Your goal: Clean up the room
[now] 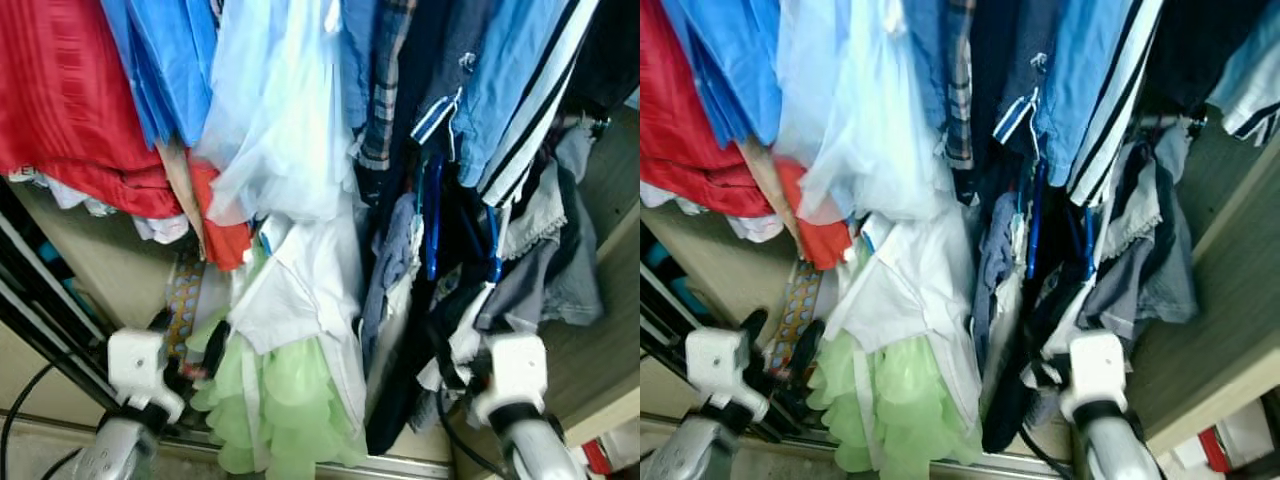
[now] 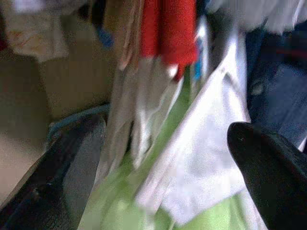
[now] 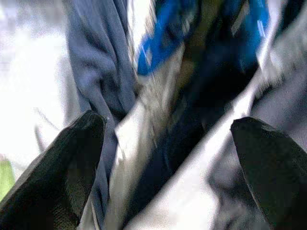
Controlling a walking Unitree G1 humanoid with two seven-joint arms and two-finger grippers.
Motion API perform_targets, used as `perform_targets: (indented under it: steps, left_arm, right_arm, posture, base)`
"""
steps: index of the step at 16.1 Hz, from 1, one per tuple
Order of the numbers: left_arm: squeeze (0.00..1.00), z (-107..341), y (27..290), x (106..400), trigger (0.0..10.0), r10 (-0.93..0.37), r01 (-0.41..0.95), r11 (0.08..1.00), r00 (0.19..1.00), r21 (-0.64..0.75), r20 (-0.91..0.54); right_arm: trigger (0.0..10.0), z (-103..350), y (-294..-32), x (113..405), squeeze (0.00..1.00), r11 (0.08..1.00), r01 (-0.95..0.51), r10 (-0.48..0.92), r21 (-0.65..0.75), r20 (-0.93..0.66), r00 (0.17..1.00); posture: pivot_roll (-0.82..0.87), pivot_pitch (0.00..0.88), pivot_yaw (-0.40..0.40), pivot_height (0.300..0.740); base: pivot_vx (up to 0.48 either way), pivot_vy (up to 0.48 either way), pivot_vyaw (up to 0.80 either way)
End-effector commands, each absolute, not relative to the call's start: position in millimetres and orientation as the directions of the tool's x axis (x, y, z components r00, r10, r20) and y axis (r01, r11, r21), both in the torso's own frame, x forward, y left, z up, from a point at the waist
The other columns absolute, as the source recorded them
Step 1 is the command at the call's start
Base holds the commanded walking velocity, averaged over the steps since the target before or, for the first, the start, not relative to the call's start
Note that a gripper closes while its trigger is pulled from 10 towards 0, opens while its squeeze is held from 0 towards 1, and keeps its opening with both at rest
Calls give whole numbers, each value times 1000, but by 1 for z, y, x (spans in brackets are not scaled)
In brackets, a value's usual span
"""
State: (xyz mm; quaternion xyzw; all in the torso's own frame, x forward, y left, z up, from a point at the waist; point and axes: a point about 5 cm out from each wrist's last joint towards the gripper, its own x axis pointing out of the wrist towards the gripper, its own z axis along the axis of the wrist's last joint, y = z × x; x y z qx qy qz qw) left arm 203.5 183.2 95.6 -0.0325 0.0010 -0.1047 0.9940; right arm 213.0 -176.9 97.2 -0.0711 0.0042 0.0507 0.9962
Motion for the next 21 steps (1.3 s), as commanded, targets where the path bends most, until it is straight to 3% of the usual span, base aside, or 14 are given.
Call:
perform_targets:
  steps: [1, 5, 7, 10, 14, 17, 18, 21]
  left_arm:
    - [0, 101, 179, 204, 10000, -211, 211, 975, 977, -73, 9]
    - [0, 106, 178, 199, 10000, -174, 172, 977, 985, -123, -1]
    - [0, 96, 181, 208, 10000, -150, 147, 983, 988, -107, -27]
    - [0, 82, 182, 213, 10000, -143, 142, 990, 985, -20, -94]
    - [0, 73, 178, 227, 10000, -85, 75, 993, 989, -87, -118]
    - [0, 77, 171, 237, 10000, -103, 94, 992, 988, -80, -116]
    - [0, 77, 173, 237, 10000, -108, 110, 994, 984, 6, -139]
    - [0, 72, 172, 231, 10000, -111, 110, 994, 982, -13, -150]
  right_arm:
    - [10000, 106, -173, 215, 0, 983, -118, 120, -143, 3, 993]
    - [10000, 118, -169, 218, 0, 990, -93, 94, -105, 10, 995]
    - [10000, 116, -168, 239, 0, 986, -42, 50, -160, 42, 998]
    - [10000, 106, -169, 243, 0, 984, -45, 48, -174, 14, 999]
    - [10000, 91, -162, 244, 0, 979, -128, 124, -160, -40, 992]
    - [10000, 94, -157, 257, 0, 974, -140, 140, -178, -8, 990]
    - [10000, 95, -158, 259, 0, 975, -133, 134, -180, -4, 991]
    - [10000, 90, -157, 253, 0, 974, -142, 142, -176, -14, 990]
  posture:
    - [43, 91, 36, 740]
    - [50, 105, 29, 740]
    - [55, 104, 28, 740]
    - [56, 42, 23, 740]
    - [56, 0, 11, 740]
    - [55, 0, 10, 740]
    - [52, 0, 12, 740]
    - [45, 0, 17, 740]
  base:
    - [0, 0, 0]
    - [0, 0, 0]
    - [0, 0, 0]
    - [0, 0, 0]
    - [0, 0, 0]
    - [0, 0, 800]
    - [0, 0, 800]
    - [0, 0, 800]
